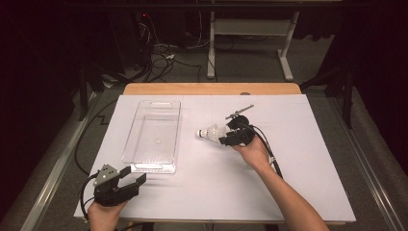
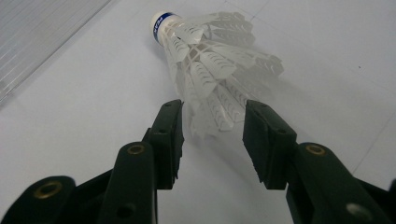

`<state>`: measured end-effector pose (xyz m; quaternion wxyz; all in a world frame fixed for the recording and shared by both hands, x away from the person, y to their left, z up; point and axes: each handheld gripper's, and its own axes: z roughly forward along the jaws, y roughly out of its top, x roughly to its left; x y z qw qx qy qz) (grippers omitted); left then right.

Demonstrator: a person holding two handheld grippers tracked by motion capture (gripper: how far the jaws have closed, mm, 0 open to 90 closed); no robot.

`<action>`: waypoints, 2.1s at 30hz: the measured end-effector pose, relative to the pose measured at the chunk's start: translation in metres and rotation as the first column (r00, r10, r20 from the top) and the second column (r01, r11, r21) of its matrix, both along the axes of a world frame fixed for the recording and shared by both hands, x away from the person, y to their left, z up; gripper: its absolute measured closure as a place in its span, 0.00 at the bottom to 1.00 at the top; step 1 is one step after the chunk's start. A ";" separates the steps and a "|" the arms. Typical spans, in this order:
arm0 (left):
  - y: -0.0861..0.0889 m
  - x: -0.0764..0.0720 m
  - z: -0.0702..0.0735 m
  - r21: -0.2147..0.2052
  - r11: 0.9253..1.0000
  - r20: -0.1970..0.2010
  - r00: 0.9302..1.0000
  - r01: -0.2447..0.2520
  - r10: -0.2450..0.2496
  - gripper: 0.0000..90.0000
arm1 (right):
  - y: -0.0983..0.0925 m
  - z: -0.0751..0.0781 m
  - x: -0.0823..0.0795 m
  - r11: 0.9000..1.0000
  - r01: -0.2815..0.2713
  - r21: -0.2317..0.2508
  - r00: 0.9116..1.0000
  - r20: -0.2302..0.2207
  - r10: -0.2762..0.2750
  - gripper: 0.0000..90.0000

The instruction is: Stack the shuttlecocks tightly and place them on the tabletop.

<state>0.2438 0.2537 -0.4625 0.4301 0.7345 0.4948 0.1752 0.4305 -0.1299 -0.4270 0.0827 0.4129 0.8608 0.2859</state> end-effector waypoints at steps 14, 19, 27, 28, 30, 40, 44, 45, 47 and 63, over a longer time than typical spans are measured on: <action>0.000 0.000 0.000 -0.001 1.000 0.000 1.000 -0.001 0.001 0.39 | -0.005 0.005 -0.005 1.000 -0.002 0.001 1.000 0.016 0.002 0.64; 0.000 0.000 0.000 -0.004 1.000 -0.002 1.000 -0.002 0.002 0.39 | -0.008 0.005 -0.006 1.000 0.001 0.000 1.000 0.018 -0.001 0.64; 0.001 0.000 0.000 -0.004 1.000 -0.004 1.000 -0.002 0.002 0.39 | -0.012 0.009 -0.008 1.000 0.003 -0.002 1.000 0.030 -0.002 0.63; 0.001 0.000 0.000 -0.004 1.000 -0.004 1.000 -0.002 0.002 0.39 | -0.012 0.009 -0.008 1.000 0.003 0.000 1.000 0.031 -0.003 0.63; 0.001 0.000 0.000 -0.004 1.000 -0.003 1.000 -0.003 0.003 0.39 | -0.013 0.010 -0.009 1.000 0.004 -0.004 1.000 0.031 -0.004 0.63; 0.001 0.000 0.000 -0.005 1.000 -0.003 1.000 -0.004 0.004 0.39 | -0.020 0.014 -0.012 1.000 0.016 -0.005 0.999 0.043 -0.015 0.63; 0.001 0.000 0.000 -0.005 1.000 -0.004 1.000 -0.003 0.002 0.39 | -0.023 0.015 -0.014 1.000 0.016 -0.006 0.999 0.042 -0.016 0.63; 0.001 0.000 0.000 -0.006 1.000 -0.003 1.000 -0.003 0.003 0.39 | -0.023 0.015 -0.014 1.000 0.017 -0.007 0.999 0.040 -0.016 0.63; 0.001 0.000 0.000 -0.006 1.000 -0.003 1.000 -0.003 0.003 0.39 | -0.025 0.014 -0.014 1.000 0.019 -0.008 0.999 0.038 -0.019 0.62; 0.001 0.000 0.000 -0.009 1.000 -0.001 1.000 -0.005 0.005 0.39 | -0.036 0.019 -0.023 0.999 0.037 -0.015 0.998 0.044 -0.036 0.62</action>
